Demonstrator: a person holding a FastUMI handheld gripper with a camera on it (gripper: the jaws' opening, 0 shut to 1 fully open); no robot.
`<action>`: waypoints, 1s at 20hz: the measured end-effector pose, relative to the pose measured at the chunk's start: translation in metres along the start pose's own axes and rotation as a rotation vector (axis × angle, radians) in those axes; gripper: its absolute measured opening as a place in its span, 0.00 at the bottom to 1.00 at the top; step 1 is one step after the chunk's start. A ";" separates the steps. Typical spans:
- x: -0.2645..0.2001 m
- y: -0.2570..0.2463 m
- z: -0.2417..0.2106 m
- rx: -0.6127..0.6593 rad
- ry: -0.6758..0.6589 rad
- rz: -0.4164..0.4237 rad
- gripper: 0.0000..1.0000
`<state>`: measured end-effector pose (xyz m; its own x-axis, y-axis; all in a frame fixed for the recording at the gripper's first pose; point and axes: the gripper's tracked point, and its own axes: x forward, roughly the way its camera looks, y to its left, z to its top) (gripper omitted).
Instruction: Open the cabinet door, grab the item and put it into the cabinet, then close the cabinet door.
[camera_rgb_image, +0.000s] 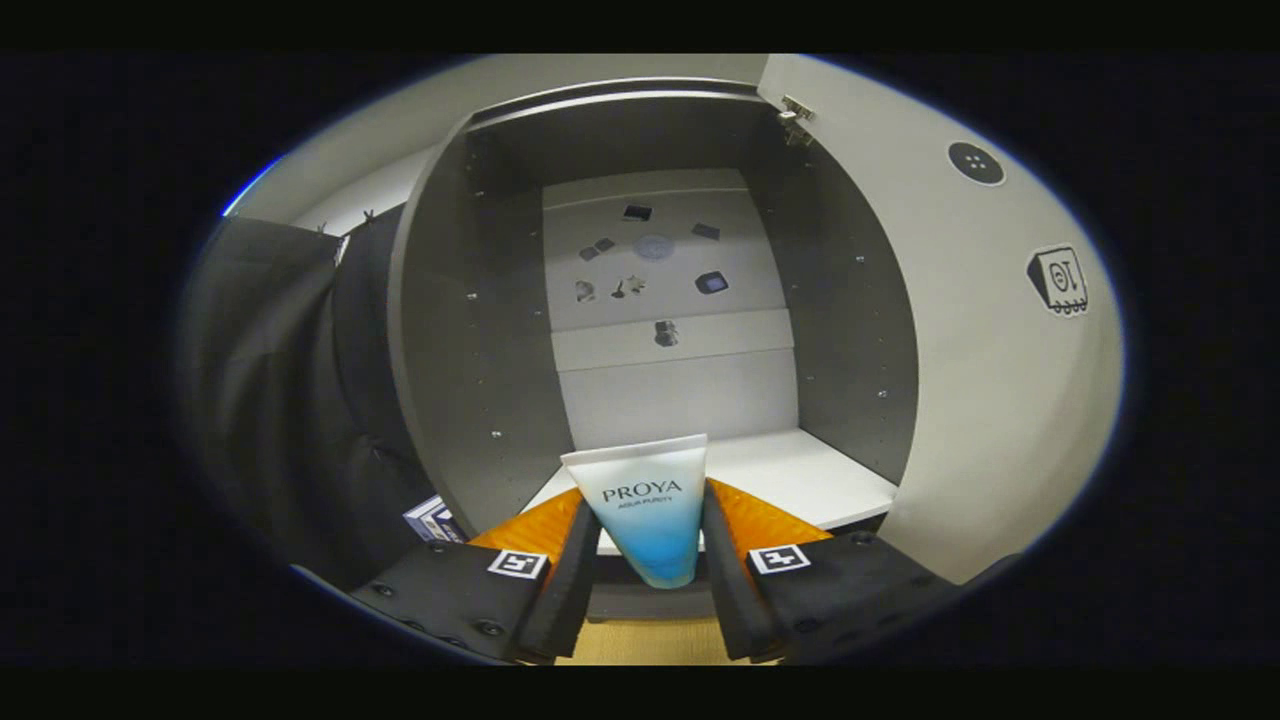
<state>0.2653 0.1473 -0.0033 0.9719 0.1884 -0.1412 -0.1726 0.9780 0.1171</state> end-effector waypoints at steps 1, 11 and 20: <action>0.006 -0.003 0.003 0.006 0.001 -0.013 0.60; 0.058 -0.037 -0.013 0.038 0.065 -0.084 0.60; 0.071 -0.038 -0.010 0.025 0.045 -0.082 0.60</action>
<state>0.3391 0.1246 -0.0276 0.9744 0.1121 -0.1950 -0.0881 0.9879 0.1275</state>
